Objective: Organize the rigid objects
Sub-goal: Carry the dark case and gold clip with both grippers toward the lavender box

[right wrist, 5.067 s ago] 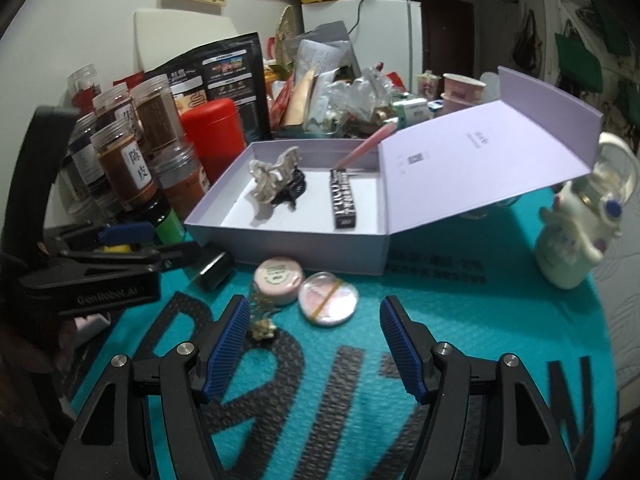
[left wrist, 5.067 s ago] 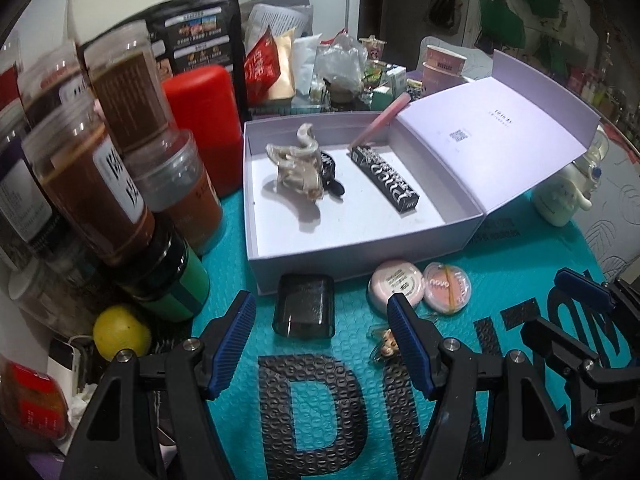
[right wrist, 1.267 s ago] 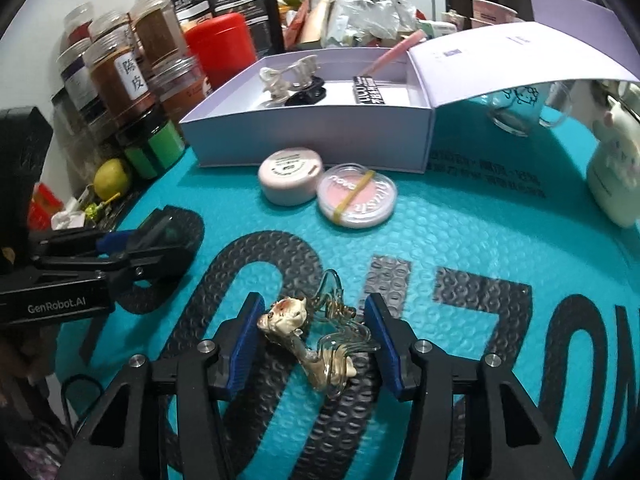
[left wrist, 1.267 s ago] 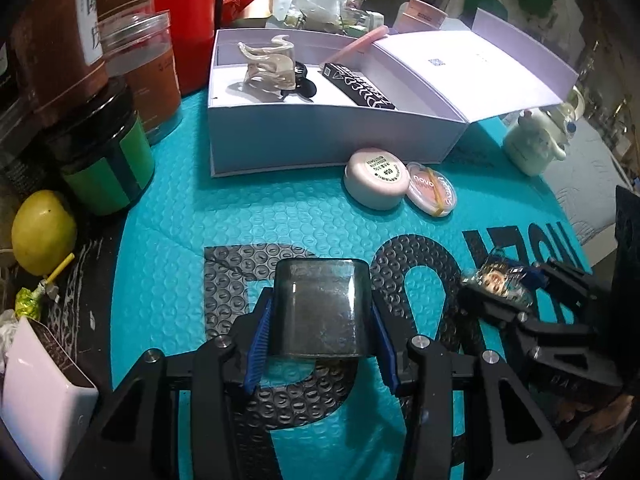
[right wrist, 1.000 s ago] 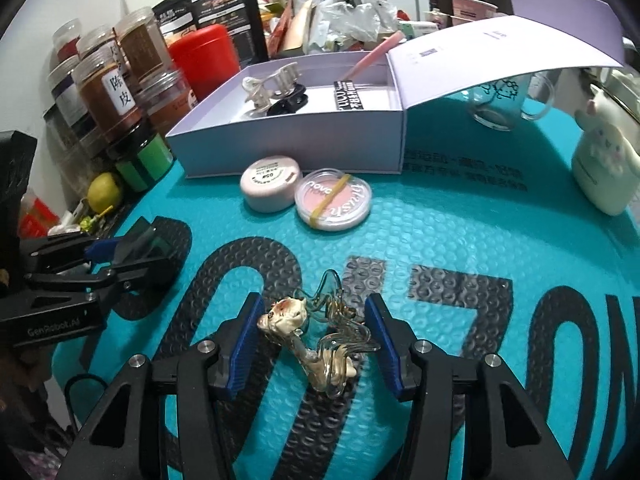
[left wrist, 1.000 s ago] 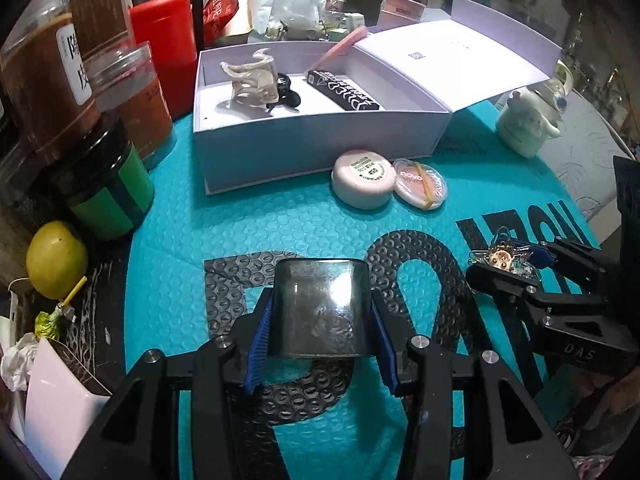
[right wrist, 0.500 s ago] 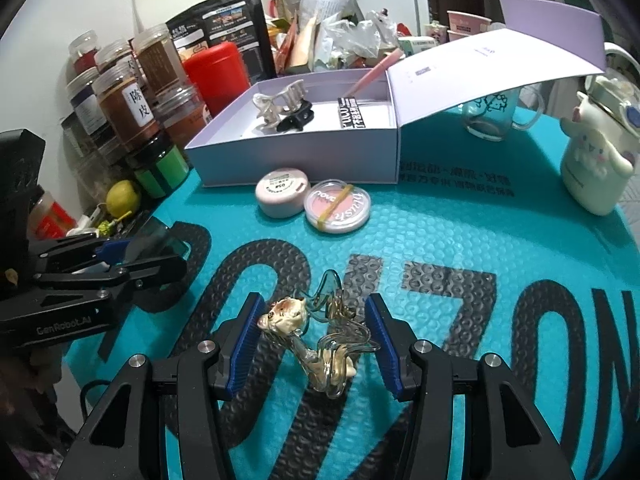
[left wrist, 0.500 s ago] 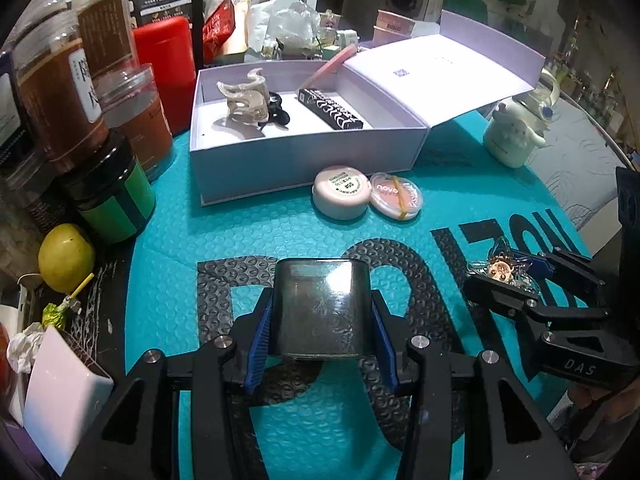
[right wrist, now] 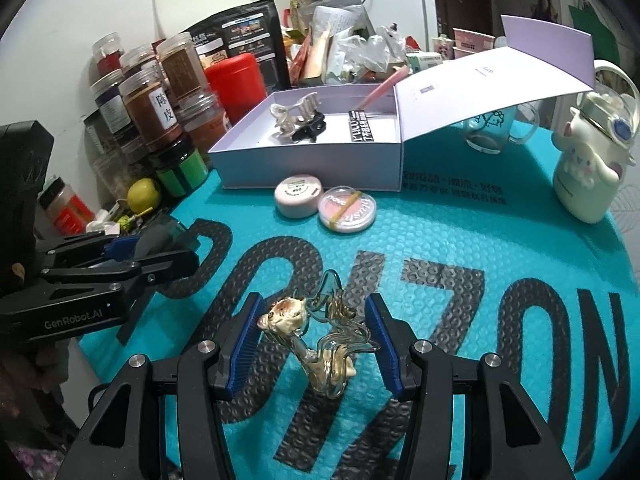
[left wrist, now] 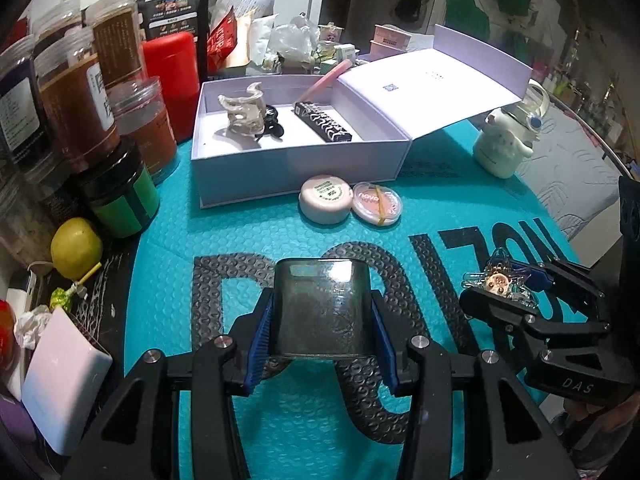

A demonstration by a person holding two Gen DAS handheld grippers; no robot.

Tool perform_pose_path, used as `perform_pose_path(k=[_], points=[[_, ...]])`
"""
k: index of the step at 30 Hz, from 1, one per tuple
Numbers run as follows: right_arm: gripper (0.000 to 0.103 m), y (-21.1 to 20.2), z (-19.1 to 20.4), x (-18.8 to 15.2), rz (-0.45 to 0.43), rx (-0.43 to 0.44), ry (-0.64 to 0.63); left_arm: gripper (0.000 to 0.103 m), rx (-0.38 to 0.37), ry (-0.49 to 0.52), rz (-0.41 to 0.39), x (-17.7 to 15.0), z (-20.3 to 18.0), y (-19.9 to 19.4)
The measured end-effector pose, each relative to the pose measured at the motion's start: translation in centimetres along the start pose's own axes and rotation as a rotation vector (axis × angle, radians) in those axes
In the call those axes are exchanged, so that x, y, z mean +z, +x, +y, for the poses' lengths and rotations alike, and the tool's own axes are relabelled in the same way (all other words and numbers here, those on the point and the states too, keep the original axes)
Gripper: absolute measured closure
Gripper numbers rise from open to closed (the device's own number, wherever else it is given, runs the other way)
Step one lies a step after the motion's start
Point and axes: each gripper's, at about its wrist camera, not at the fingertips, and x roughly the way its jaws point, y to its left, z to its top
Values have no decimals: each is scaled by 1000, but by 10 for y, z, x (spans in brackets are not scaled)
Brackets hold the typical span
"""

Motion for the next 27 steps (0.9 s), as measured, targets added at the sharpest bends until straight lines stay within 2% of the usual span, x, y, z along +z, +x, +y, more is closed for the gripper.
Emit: perform_pose_path(k=[19,27], points=[[51,-11,-5,60,-74,-41,-107,58,-2,81,-78,67,-15,0],[51,-8,-13,84,-99,-40,-105,58,-3,105,-103,94,-19,3]])
